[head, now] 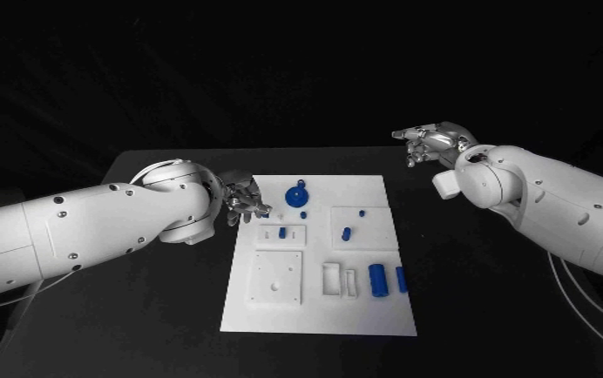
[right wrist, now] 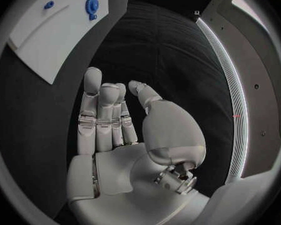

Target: Assemble the parts on the task board

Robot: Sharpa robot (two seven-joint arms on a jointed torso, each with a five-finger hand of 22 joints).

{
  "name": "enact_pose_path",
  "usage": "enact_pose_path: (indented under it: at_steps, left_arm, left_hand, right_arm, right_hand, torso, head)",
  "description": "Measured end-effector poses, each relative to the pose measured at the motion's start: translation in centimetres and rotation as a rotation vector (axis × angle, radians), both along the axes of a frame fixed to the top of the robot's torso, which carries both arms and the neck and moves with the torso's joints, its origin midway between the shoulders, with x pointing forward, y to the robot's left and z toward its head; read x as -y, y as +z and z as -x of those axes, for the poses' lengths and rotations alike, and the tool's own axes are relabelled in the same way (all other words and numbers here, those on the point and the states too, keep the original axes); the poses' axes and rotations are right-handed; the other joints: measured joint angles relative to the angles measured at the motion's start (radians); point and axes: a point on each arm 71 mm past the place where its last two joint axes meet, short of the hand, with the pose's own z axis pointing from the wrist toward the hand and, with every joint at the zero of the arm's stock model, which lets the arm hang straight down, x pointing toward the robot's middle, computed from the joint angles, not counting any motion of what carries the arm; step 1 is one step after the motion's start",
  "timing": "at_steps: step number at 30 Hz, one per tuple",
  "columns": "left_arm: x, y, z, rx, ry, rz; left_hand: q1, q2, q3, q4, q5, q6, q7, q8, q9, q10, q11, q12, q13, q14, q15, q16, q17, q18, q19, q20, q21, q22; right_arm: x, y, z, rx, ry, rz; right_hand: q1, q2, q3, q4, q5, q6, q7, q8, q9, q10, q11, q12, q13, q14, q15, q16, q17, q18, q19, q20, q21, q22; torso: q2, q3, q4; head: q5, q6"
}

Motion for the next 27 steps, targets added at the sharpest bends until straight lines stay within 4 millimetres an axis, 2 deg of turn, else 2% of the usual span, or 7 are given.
enact_pose_path:
  at_steps: [7,18,21,27]
  left_arm:
    - [0.5,-0.5,-0.1,0.034,0.013,-0.072]
    - [0.7,-2.0,-0.2,0.043,0.013,-0.132]
    - [0.7,-2.3,-0.2,0.048,0.011,-0.141]
    - [0.9,-2.7,-0.2,0.053,0.004,-0.154]
  left_hand:
    - [-0.002,-0.002,0.001,0.001,0.010,0.002,-0.002,0.000,-0.001,0.003,-0.003,-0.005,0.007,0.009,-0.002,-0.007,0.015,0.000,0.020,0.000,-0.043,0.044]
    - [-0.006,-0.006,0.001,0.001,0.020,0.005,-0.005,-0.004,-0.001,0.009,-0.002,-0.005,0.011,0.016,-0.002,-0.013,0.022,0.000,0.041,-0.003,-0.084,0.084]
    - [-0.009,-0.008,0.001,0.001,0.020,0.009,-0.002,-0.004,-0.001,0.011,-0.004,-0.012,0.012,0.019,-0.002,-0.017,0.027,0.000,0.065,-0.004,-0.134,0.121]
    - [-0.009,-0.008,0.001,0.001,0.020,0.009,-0.002,-0.006,-0.001,0.014,-0.004,-0.015,0.011,0.025,-0.003,-0.019,0.027,0.000,0.068,-0.005,-0.146,0.124]
  right_arm:
    - [0.1,0.1,0.0,0.003,-0.004,-0.018]
    - [-0.1,0.2,0.0,0.004,0.001,-0.029]
    - [-0.2,0.2,0.0,0.004,0.002,-0.029]
    - [-0.5,0.1,-0.1,0.003,0.009,-0.032]
  right_hand:
    - [0.000,0.000,0.003,-0.003,0.000,0.000,0.000,0.000,0.000,0.000,0.000,0.000,-0.009,0.000,0.000,0.000,-0.003,0.000,0.000,0.000,0.000,-0.008]
    - [0.000,0.000,0.008,-0.008,0.012,0.000,0.000,0.000,0.000,0.000,0.000,0.000,-0.015,0.000,0.000,0.000,-0.006,0.000,0.000,0.000,0.005,-0.013]
    - [0.000,0.000,0.012,-0.012,0.029,0.000,0.000,0.000,0.000,0.000,0.000,0.000,-0.017,0.000,0.000,0.000,-0.006,0.000,0.000,0.000,0.005,-0.015]
    - [0.000,0.000,0.029,-0.022,0.047,0.000,0.000,0.000,0.000,0.000,0.000,0.000,-0.020,0.000,0.000,0.000,-0.006,0.000,0.000,0.000,0.009,-0.018]
  torso:
    - [0.001,0.0001,0.0002]
    - [0.002,-0.0003,-0.0012]
    - [0.002,-0.0002,-0.0007]
    - [0.001,-0.0001,0.0002]
  head:
    - [0.007,-0.002]
    - [0.005,-0.005]
    - [0.005,-0.007]
    - [0.005,-0.006]
